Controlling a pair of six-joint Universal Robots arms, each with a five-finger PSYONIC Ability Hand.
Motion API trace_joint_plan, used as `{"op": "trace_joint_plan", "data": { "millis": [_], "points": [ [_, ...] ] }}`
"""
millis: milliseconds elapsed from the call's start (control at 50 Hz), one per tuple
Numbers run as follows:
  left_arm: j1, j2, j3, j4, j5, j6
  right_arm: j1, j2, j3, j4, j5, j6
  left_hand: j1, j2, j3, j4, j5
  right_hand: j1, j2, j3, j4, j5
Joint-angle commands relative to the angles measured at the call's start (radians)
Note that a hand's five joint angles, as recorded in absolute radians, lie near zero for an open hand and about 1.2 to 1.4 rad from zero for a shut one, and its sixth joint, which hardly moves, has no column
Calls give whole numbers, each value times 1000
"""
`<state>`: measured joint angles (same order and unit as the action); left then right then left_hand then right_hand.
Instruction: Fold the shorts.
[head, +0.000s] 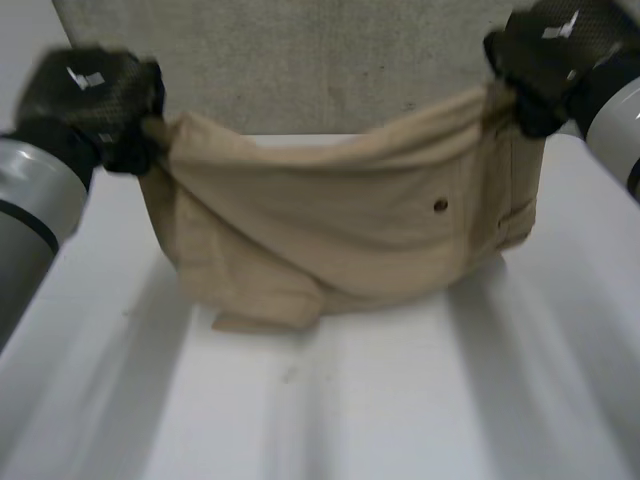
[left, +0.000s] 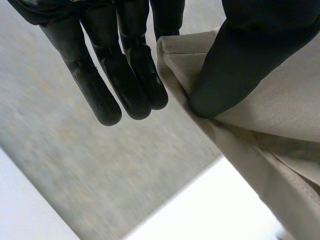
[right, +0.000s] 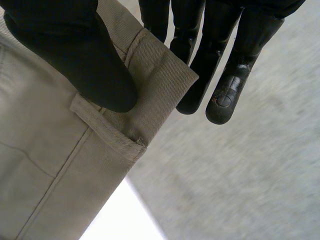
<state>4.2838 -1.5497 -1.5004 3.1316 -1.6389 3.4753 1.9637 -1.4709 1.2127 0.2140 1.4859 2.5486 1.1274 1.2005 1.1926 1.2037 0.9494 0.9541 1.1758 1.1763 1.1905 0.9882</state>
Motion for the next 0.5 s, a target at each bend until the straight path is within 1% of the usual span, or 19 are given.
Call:
{"op": "trace_joint_plan", "data": {
  "millis": [20, 100, 200, 300, 380, 440, 500],
  "points": [
    [28, -144, -52, -16, 56, 1, -3, 162, 13, 82, 16, -99, 269, 196, 204, 193, 272, 442, 220, 220, 206, 233],
    [27, -179, -46, -15, 60, 2, -15, 187, 39, 81, 43, -107, 269, 196, 204, 193, 272, 442, 220, 220, 206, 233],
    [25, -227, -12, -10, 60, 8, -51, 199, 65, 68, 40, -99, 269, 196, 204, 193, 272, 442, 220, 220, 206, 233],
    [22, -329, 64, -13, 60, 11, -55, 282, 44, 62, 47, -108, 269, 196, 204, 193, 272, 442, 220, 220, 206, 233],
    [19, -424, 161, -13, 59, 34, -57, 348, 5, 58, 44, -103, 269, 196, 204, 193, 272, 442, 220, 220, 206, 233],
    [17, -496, 258, -5, 57, 65, -58, 383, -45, 18, 44, -93, 269, 196, 204, 193, 272, 442, 220, 220, 206, 233],
    [16, -567, 396, 25, 53, 91, -57, 409, -100, -102, 44, -77, 269, 196, 204, 193, 272, 442, 220, 220, 206, 233]
  ]
}}
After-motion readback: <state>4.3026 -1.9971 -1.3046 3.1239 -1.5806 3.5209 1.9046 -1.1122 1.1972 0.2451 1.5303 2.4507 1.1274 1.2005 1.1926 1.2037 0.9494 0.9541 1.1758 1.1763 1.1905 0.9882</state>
